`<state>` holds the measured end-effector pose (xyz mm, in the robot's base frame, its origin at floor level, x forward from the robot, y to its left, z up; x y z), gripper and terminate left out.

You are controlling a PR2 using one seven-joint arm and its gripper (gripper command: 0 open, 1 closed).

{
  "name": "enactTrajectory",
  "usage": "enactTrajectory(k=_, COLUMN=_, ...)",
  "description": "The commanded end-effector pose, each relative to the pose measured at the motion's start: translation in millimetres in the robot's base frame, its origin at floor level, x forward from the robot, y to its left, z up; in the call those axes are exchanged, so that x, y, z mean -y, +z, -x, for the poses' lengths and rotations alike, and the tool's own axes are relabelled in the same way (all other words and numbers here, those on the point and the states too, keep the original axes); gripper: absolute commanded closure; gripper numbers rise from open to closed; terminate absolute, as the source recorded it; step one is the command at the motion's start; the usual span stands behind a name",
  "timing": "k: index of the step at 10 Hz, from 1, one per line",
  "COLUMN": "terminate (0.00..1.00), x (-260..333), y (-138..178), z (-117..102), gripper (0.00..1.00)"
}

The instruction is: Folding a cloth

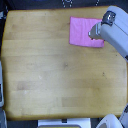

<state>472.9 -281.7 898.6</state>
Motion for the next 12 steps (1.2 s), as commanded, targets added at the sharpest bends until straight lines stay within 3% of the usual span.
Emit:
enactTrajectory(k=1, terminate=0.0, x=13, y=-9, z=-45, gripper=0.0)
enactTrajectory(k=5, terminate=0.0, x=36, y=-25, z=-71, gripper=0.0)
enactTrajectory(k=12, terminate=0.0, x=83, y=-73, z=-81, gripper=0.0)
